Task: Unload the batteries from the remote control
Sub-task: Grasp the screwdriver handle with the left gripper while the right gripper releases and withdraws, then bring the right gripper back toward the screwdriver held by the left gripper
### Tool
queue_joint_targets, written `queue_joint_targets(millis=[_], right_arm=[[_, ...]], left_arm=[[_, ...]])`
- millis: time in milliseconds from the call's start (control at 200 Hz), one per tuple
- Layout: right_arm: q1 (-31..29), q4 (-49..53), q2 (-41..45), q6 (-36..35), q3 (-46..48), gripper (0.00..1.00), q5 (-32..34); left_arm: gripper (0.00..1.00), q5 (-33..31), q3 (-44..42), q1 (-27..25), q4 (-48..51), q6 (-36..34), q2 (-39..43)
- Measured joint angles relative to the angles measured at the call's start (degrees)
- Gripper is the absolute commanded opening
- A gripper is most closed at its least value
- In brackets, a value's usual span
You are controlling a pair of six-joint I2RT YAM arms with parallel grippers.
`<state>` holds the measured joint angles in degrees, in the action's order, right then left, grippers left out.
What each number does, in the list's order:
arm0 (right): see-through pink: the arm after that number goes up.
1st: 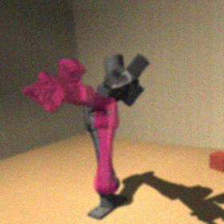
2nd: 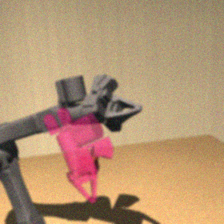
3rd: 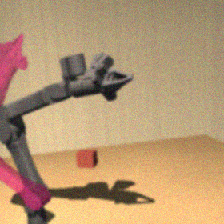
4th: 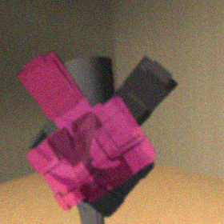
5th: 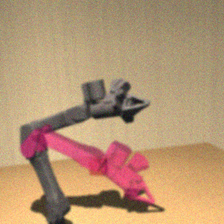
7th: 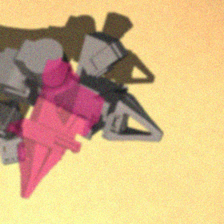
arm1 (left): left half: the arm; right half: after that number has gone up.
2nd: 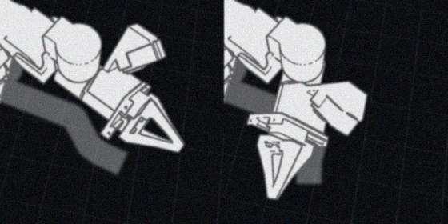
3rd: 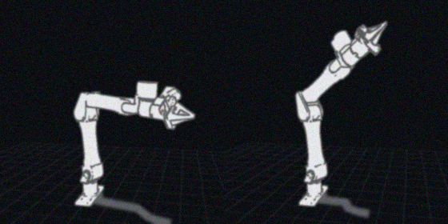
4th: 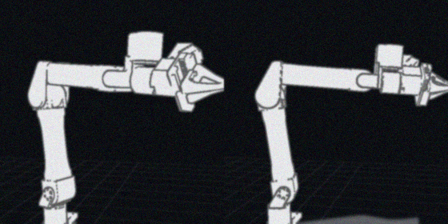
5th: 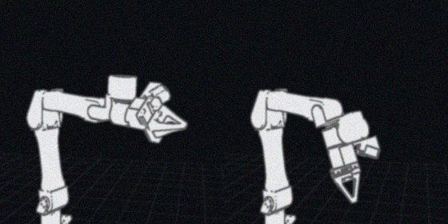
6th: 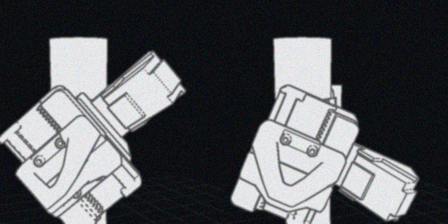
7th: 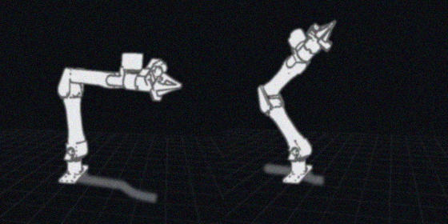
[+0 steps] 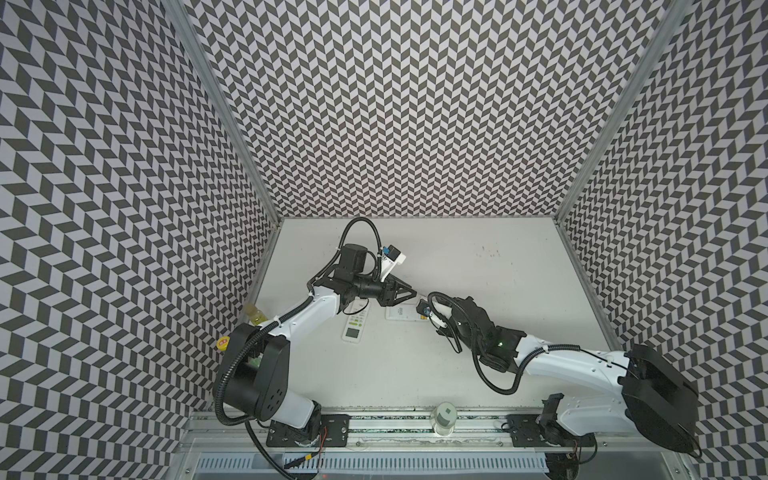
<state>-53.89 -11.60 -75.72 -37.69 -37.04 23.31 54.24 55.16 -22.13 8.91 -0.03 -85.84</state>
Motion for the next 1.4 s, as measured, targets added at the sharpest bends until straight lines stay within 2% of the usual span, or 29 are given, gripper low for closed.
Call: queue_joint_targets(millis=[120,250,336,431,536,686,891,942,1137,1277,1397], right_arm=[[0.0,0.02,0.0,0.04,0.0,0.05,0.0],[0.0,-0.04,0.02,0.26,-0.09,0.06,-0.2],[0.11,0.11,0.02,0.33,-0.09,0.07,-0.09],[0.11,0.42,0.02,0.79,-0.09,0.19,0.22],[0.04,0.0,0.68,1.38,0.13,0.42,0.59],[0.13,-0.74,4.87,3.52,1.03,0.64,1.44],[3.52,-2.64,13.16,9.94,4.11,0.79,0.57],[5.79,-2.73,14.84,12.72,4.31,1.0,-0.94],[14.73,-4.39,18.6,23.56,4.37,1.0,-7.39],[19.47,-4.59,18.34,33.33,4.37,0.99,-10.58],[23.45,-4.48,16.7,41.59,4.09,1.0,-17.05]], left_arm=[[0.22,-0.98,0.04,-0.26,-0.02,0.2,0.0],[0.0,-1.73,0.04,-0.35,-0.31,0.83,0.0],[0.0,-1.44,0.04,-0.37,-0.5,1.64,0.0],[0.0,-1.49,0.04,-0.44,-0.66,1.86,0.0],[0.0,-2.23,0.04,-0.24,-0.74,2.08,0.02],[0.0,-2.29,0.02,2.47,-1.55,3.19,0.02],[0.0,-2.27,-0.26,8.15,-4.44,5.79,0.5],[0.0,-2.23,-0.76,9.4,-5.55,6.71,1.11],[0.0,-0.35,-3.21,12.35,-10.56,10.27,4.04],[0.0,1.55,-5.95,14.84,-15.28,13.84,5.7],[0.0,3.21,-8.02,16.92,-19.45,16.92,6.71]])
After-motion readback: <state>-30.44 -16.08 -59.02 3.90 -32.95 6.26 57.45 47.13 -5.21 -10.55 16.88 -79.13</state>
